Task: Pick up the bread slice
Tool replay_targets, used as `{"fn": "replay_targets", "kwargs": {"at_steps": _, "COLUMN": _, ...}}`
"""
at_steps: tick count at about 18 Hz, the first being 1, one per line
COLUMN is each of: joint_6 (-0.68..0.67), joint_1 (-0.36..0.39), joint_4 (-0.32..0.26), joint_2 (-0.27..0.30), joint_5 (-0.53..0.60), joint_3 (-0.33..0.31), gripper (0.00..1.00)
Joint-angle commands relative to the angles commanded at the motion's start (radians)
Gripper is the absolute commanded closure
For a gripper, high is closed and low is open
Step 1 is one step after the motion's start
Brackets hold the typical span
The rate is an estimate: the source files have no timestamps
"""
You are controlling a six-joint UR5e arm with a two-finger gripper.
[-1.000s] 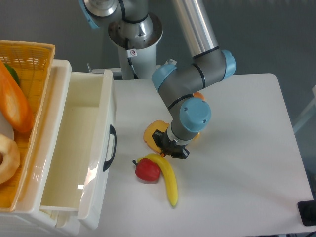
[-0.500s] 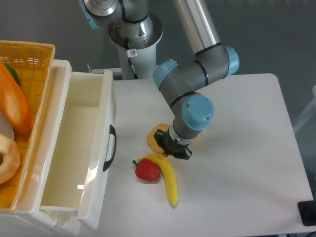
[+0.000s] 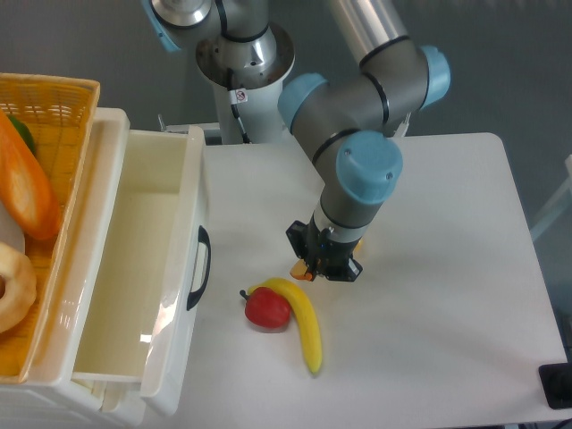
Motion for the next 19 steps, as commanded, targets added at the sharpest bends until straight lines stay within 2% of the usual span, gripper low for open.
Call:
{"fn": "replay_targets", "kwargs": {"at_steps": 4, "joint_6": 0.072, "joint_1": -0.002, "joint_4": -0.005, "joint_2": 0.035, "joint_5": -0.003, "joint_3": 0.009, "gripper": 1.0}}
{"fn": "replay_targets", "kwargs": {"at_steps": 19, "joint_6": 0.097, "joint_1": 0.026, "joint_4": -0.022, "joint_2": 0.049, "joint_5": -0.005, "joint_3": 0.026, "gripper": 1.0}}
